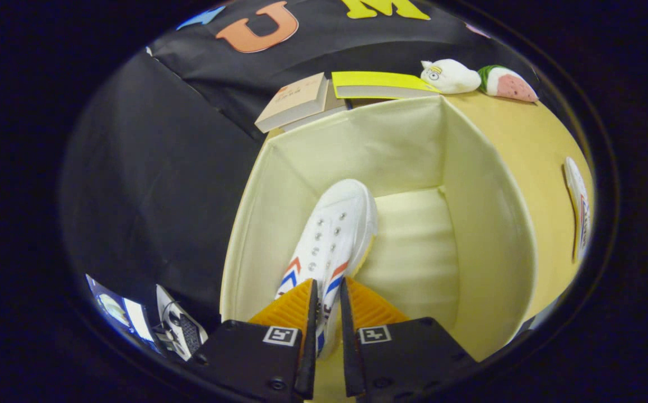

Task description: Open the storage box then place both shoes into the box .Put the left shoe in first, then the right shoe, with the right side of both shoes facing outward in a uniform manner.

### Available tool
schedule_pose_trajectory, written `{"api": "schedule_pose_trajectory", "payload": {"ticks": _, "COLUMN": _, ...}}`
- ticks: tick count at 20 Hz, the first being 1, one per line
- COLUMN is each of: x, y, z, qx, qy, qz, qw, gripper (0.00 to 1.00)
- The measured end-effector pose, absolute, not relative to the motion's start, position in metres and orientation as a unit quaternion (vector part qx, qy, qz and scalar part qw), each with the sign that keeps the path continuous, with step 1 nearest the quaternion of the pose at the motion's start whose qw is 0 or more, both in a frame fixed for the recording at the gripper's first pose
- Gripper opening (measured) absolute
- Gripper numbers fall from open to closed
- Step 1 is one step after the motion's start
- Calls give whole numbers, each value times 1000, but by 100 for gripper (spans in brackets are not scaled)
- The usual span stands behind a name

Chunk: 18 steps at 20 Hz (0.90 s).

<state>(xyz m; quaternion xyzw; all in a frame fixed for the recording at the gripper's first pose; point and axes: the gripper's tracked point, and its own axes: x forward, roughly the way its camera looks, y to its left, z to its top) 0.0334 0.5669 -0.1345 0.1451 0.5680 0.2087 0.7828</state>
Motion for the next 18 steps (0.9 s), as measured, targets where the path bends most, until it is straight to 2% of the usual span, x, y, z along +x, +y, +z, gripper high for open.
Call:
{"api": "schedule_pose_trajectory", "payload": {"ticks": 1, "x": 32, "y": 570, "z": -126, "qx": 149, "qy": 563, "qz": 223, "qw": 781, "gripper": 29}}
{"api": "schedule_pose_trajectory", "payload": {"ticks": 3, "x": 31, "y": 571, "z": -113, "qx": 152, "qy": 553, "qz": 234, "qw": 785, "gripper": 42}}
{"api": "schedule_pose_trajectory", "payload": {"ticks": 8, "x": 35, "y": 553, "z": -83, "qx": 95, "qy": 497, "qz": 249, "qw": 826, "gripper": 93}}
{"api": "schedule_pose_trajectory", "payload": {"ticks": 13, "x": 30, "y": 509, "z": -38, "qx": 65, "qy": 418, "qz": 285, "qw": 860, "gripper": 94}}
{"api": "schedule_pose_trajectory", "payload": {"ticks": 18, "x": 23, "y": 403, "z": 3, "qx": 72, "qy": 369, "qz": 285, "qw": 882, "gripper": 93}}
